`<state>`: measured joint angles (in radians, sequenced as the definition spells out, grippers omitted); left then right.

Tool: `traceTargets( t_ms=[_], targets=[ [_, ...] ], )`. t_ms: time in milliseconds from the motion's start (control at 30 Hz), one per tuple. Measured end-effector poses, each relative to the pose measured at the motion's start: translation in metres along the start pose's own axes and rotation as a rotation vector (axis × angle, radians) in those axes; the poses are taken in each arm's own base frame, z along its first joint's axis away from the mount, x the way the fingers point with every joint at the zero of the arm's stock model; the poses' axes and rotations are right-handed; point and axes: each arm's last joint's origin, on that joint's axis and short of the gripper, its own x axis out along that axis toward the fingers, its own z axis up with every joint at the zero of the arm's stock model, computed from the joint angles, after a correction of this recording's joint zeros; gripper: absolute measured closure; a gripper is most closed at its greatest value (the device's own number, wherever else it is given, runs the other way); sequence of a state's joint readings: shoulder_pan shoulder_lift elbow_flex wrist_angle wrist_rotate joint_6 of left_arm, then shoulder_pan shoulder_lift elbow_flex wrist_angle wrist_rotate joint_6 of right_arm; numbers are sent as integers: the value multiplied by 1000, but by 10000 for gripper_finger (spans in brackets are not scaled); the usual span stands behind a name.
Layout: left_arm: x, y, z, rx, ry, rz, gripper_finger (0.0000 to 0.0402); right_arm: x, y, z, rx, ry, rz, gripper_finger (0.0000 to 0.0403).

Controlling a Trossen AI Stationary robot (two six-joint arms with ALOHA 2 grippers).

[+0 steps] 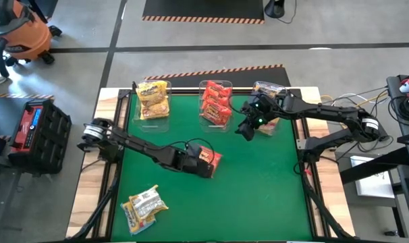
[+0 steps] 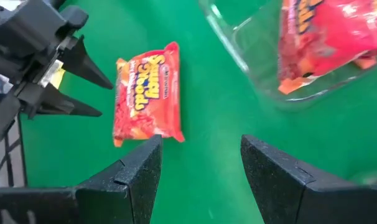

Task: Sort Maruchan noodles
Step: Put the orange noodle pack into the middle transparent bin

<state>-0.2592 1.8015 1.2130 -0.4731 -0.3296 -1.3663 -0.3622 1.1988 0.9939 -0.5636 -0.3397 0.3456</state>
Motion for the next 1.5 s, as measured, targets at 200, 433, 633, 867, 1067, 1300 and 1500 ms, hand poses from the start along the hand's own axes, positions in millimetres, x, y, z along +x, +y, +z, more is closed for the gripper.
traceTargets(
  t_ms=[200, 433, 633, 867, 1067, 1300, 1500],
  targets=[
    [-6, -4, -24, -163, 26, -12, 196, 6, 18, -7, -23, 25, 46, 197],
    [-3, 9, -39, -348, -124, 21, 196, 12, 46, -9, -113, -31, 138, 197],
    [11, 36, -47, -538, -157, 81, 196, 14, 54, -11, -145, -80, 91, 197],
    [17, 50, -51, -570, -172, 94, 196, 23, 53, -18, -94, -102, 80, 197],
    [21, 61, -53, -584, -166, 120, 196, 36, 42, -32, -5, -118, 78, 197],
    [23, 66, -51, -567, -165, 138, 196, 46, 32, -45, 76, -101, 74, 197],
    [25, 70, -49, -571, -171, 151, 196, 63, 28, -51, 160, -43, 51, 197]
  ],
)
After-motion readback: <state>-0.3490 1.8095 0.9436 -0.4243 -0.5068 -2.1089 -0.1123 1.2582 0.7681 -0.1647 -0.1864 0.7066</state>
